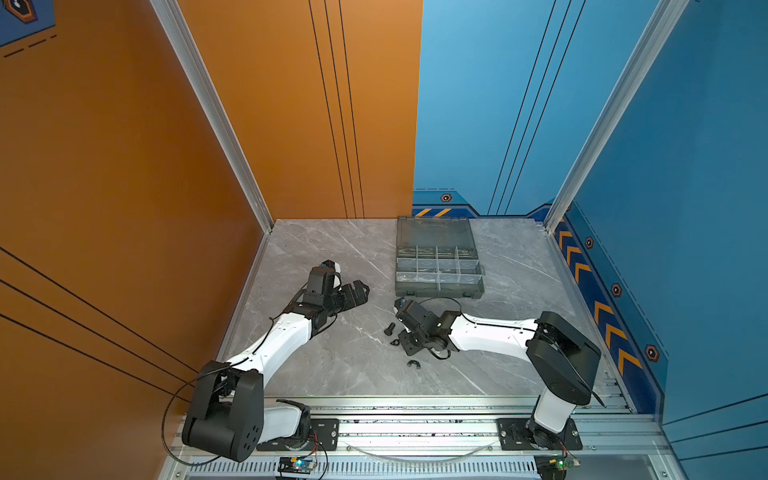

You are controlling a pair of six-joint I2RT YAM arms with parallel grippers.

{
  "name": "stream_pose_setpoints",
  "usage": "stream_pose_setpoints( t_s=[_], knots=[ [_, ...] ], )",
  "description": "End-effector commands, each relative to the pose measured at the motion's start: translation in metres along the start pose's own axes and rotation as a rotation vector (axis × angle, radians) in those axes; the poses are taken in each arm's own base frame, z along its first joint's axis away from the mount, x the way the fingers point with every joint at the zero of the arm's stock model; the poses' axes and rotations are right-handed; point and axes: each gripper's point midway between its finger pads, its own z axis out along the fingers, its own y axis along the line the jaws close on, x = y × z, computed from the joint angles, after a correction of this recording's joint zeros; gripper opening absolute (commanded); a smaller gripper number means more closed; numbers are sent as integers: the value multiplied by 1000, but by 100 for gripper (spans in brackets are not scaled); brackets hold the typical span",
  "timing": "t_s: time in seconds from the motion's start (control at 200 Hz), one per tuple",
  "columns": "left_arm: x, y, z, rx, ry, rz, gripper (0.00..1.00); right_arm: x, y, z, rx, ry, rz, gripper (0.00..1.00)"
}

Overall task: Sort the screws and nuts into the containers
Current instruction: 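Lower the right gripper and grasp a second brass wing nut, then carry the second brass wing nut with the right gripper to the organizer box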

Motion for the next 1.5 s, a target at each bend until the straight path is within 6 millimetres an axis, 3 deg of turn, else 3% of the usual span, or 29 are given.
stream_pose_setpoints(
  t_s=[0.0, 0.385, 1.071, 1.497],
  knots=[
    [7, 3, -1, -12, 15, 5, 98, 2, 7, 1, -15, 27, 1, 22],
    [8, 4, 0, -16, 21, 8, 98, 2, 16, -3, -45, 32, -25, 23],
    [9, 5, -2, -22, 23, 8, 98, 9, 15, 9, -35, 53, -68, 22],
    [9, 5, -3, -22, 18, 9, 97, 13, 13, 14, -27, 67, -66, 14]
  ],
)
